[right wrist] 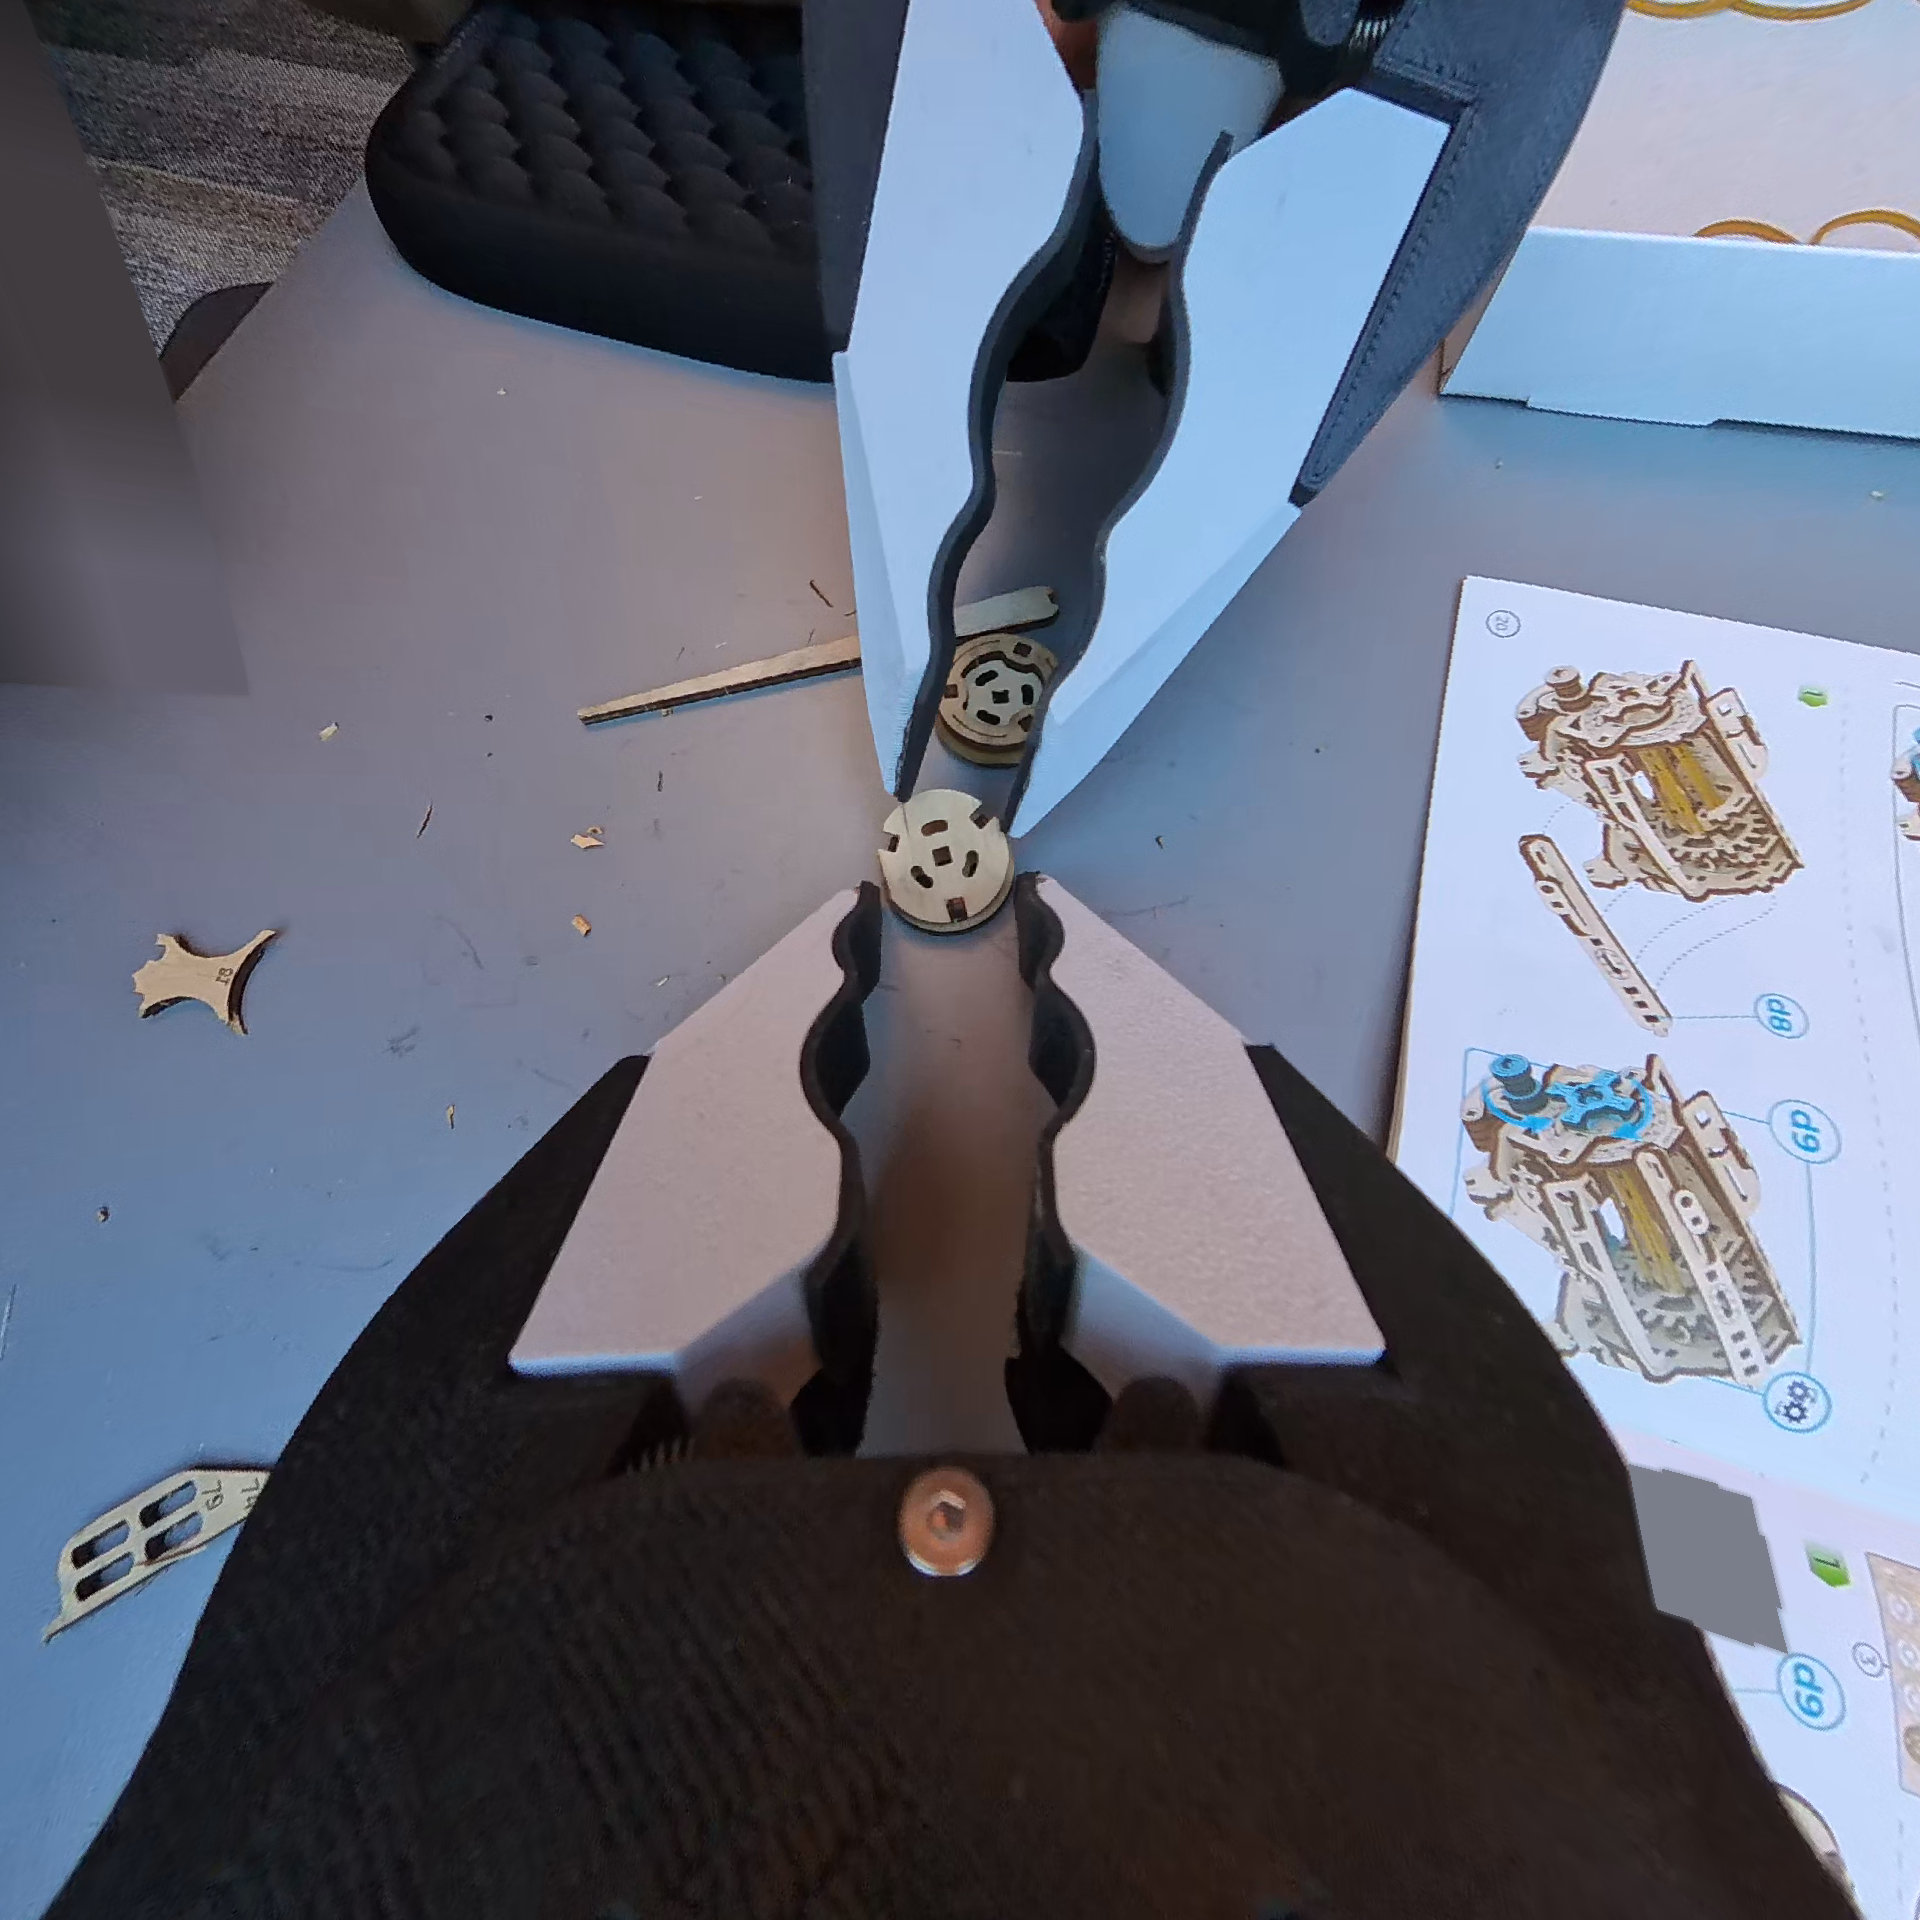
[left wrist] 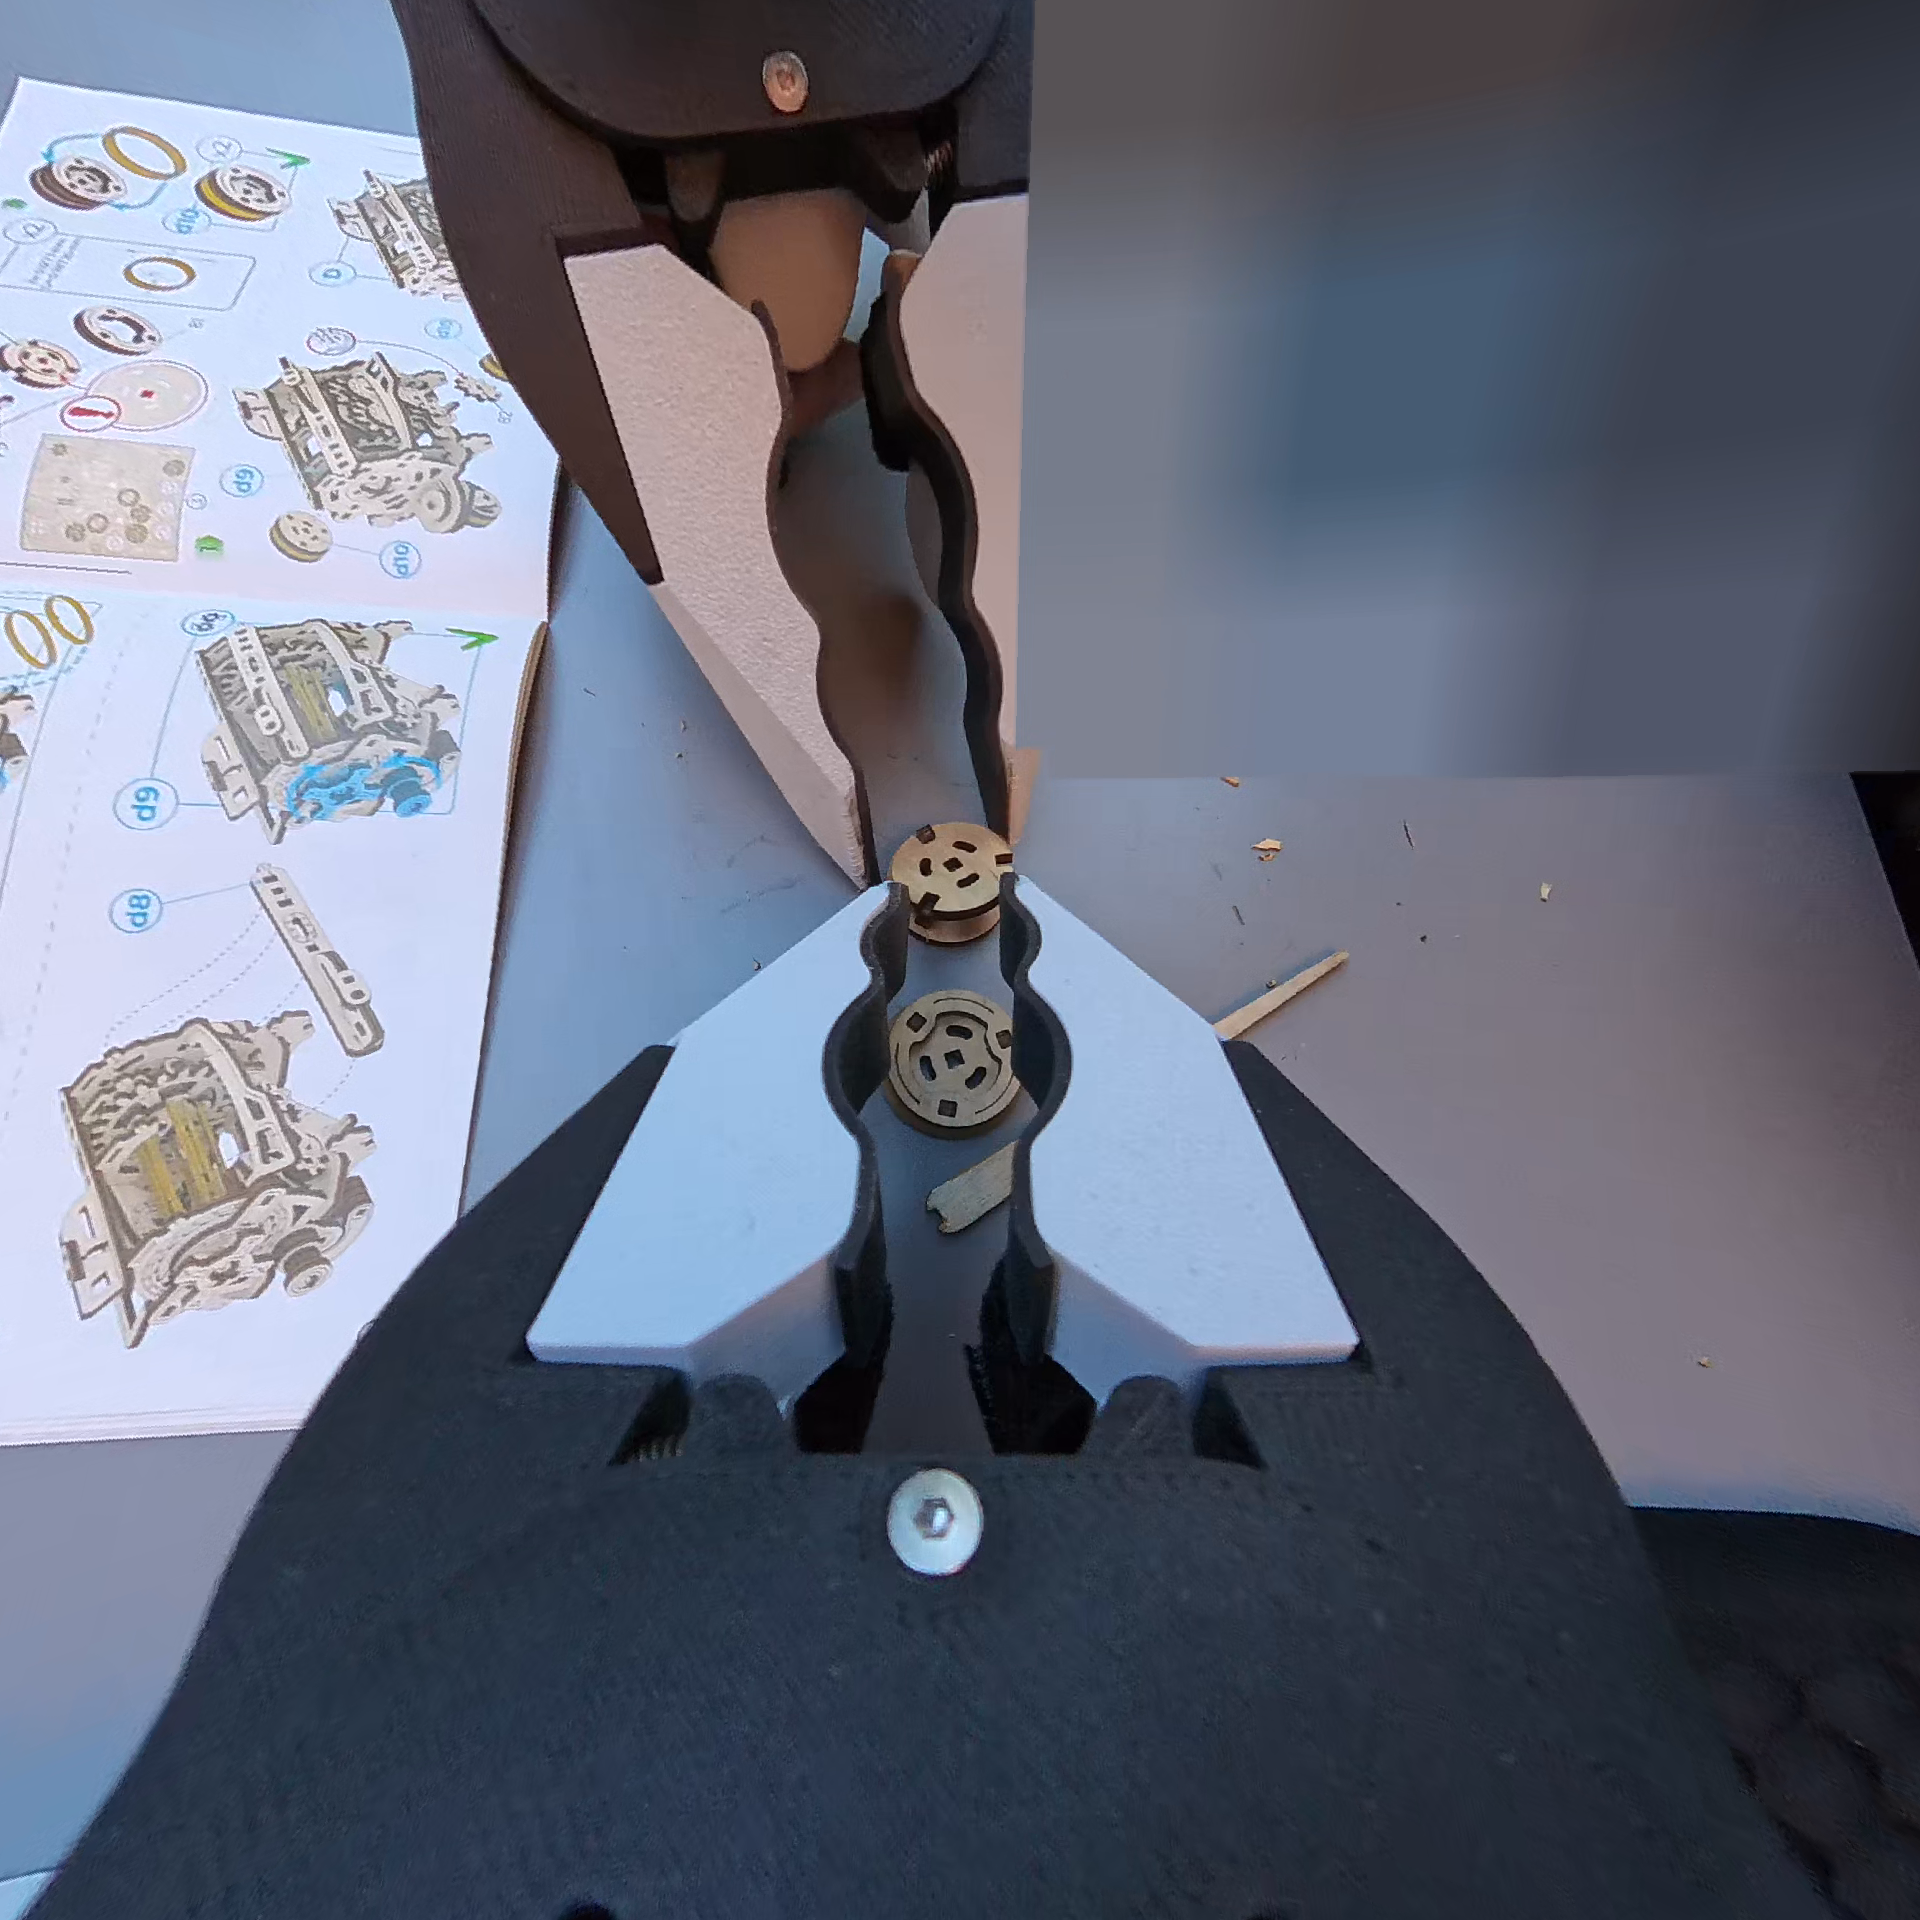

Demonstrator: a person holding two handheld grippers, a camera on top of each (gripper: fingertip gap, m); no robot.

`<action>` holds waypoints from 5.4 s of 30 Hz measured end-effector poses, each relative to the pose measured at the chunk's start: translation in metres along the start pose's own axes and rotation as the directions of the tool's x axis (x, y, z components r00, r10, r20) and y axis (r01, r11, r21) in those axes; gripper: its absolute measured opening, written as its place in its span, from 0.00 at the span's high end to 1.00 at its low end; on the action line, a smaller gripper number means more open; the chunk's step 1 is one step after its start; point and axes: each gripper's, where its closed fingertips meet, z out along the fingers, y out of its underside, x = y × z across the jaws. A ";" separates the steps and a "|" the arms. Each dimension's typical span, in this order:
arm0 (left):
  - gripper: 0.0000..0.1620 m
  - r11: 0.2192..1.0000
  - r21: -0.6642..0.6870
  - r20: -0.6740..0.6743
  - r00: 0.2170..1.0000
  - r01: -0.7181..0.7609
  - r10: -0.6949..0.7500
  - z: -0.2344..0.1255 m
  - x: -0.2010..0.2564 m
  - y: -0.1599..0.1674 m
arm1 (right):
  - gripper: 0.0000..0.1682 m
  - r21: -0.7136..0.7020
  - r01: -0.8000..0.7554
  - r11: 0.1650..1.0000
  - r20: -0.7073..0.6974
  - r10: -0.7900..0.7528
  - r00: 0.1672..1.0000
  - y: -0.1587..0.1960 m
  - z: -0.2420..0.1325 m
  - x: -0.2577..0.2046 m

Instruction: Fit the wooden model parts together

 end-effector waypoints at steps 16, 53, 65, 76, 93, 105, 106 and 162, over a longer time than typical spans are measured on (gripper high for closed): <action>0.88 0.999 -0.042 0.038 0.999 0.027 -0.026 0.009 -0.001 0.000 | 0.80 0.043 -0.235 0.971 -0.057 0.237 0.970 -0.005 -0.008 0.008; 0.83 0.997 -0.052 0.079 0.996 0.053 -0.049 0.014 -0.005 0.000 | 0.80 0.040 -0.085 0.996 0.041 0.083 0.996 0.002 -0.010 -0.007; 0.84 0.998 -0.046 0.077 0.996 0.047 -0.043 0.014 -0.005 0.000 | 0.82 0.073 -0.041 0.996 0.017 0.040 0.999 -0.002 -0.015 -0.004; 0.80 1.000 -0.006 0.069 0.997 0.030 -0.029 0.009 -0.004 -0.006 | 0.95 0.072 0.227 0.971 -0.051 -0.224 0.973 -0.009 -0.021 -0.017; 0.86 0.998 -0.038 0.103 0.994 -0.043 0.047 0.018 -0.002 -0.004 | 0.98 -0.010 0.304 0.953 -0.093 -0.303 0.948 -0.001 -0.011 -0.013; 0.86 0.999 -0.050 0.119 0.992 -0.022 0.028 0.018 -0.004 -0.004 | 1.00 -0.046 0.358 0.932 -0.084 -0.361 0.929 0.001 -0.007 -0.020; 0.86 0.999 -0.048 0.118 0.993 -0.026 0.031 0.018 -0.004 -0.004 | 1.00 -0.064 0.360 0.931 -0.079 -0.364 0.928 0.004 -0.006 -0.021; 0.87 0.999 -0.051 0.099 0.995 0.010 -0.005 0.014 -0.007 0.001 | 0.87 0.059 -0.075 0.995 0.018 0.074 0.997 -0.002 -0.011 0.002</action>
